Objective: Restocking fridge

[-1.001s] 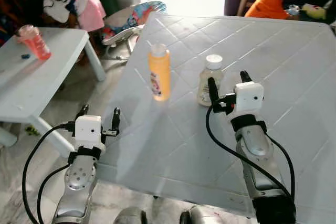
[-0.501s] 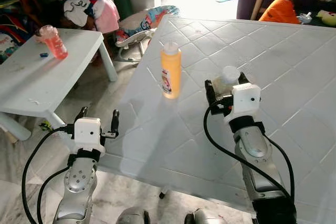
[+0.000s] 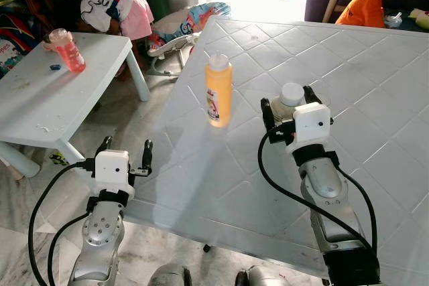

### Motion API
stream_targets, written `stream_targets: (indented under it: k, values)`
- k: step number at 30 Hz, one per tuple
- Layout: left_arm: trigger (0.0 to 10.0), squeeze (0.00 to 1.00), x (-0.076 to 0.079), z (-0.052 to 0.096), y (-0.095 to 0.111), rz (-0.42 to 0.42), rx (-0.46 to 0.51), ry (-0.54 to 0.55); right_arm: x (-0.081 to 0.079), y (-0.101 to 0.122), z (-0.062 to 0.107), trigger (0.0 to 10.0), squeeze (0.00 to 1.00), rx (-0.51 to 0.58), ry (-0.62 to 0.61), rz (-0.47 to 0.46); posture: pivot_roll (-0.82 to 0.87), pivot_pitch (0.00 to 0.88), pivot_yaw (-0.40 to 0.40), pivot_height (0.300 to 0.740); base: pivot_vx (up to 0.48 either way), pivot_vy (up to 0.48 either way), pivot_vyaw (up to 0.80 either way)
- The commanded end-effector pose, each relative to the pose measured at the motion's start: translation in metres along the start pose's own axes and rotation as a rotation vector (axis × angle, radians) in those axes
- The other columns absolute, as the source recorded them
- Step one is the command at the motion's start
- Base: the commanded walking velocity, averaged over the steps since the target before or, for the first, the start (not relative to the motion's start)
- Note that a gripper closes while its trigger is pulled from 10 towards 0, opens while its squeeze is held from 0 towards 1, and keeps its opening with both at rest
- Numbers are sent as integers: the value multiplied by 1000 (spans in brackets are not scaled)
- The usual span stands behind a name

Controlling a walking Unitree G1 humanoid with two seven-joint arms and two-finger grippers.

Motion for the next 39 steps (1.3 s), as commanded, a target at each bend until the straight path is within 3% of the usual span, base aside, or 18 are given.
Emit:
stream_targets:
  k: [1, 19, 28, 31, 39]
  values:
    - [10000, 0, -2, 2, -2, -3, -4, 1, -1, 16, -4, 10000, 0, 56, 0, 10, 9, 61, 53, 740, 0, 0, 0]
    - [10000, 0, 2, -1, -2, 3, 1, -3, 12, 33, -11, 10000, 0, 118, -31, 75, 2, 59, 49, 740, 0, 0, 0]
    - [10000, 0, 4, -3, -2, 6, 4, -3, 13, 58, -22, 10000, 0, 210, -15, 94, -1, 52, 47, 740, 0, 0, 0]
    - [10000, 0, 5, -5, -1, 8, 10, -3, 5, 71, -29, 10000, 0, 253, 37, 68, 3, 48, 40, 740, 0, 0, 0]
    - [10000, 0, 2, -4, 0, 6, 13, 6, -12, 70, -28, 10000, 0, 252, 111, 13, 10, 49, 39, 740, 0, 0, 0]
Point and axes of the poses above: a point about 5 cm out from each wrist's last joint towards the gripper, its own z axis pointing back from the gripper into the wrist, its own y axis along the axis of the wrist's last joint, x = y × z, the point moved 6 cm from there along -z, pointing out of the wrist towards the gripper, and after that the axes turned 7 degrees about z, right-handed, at the moved point
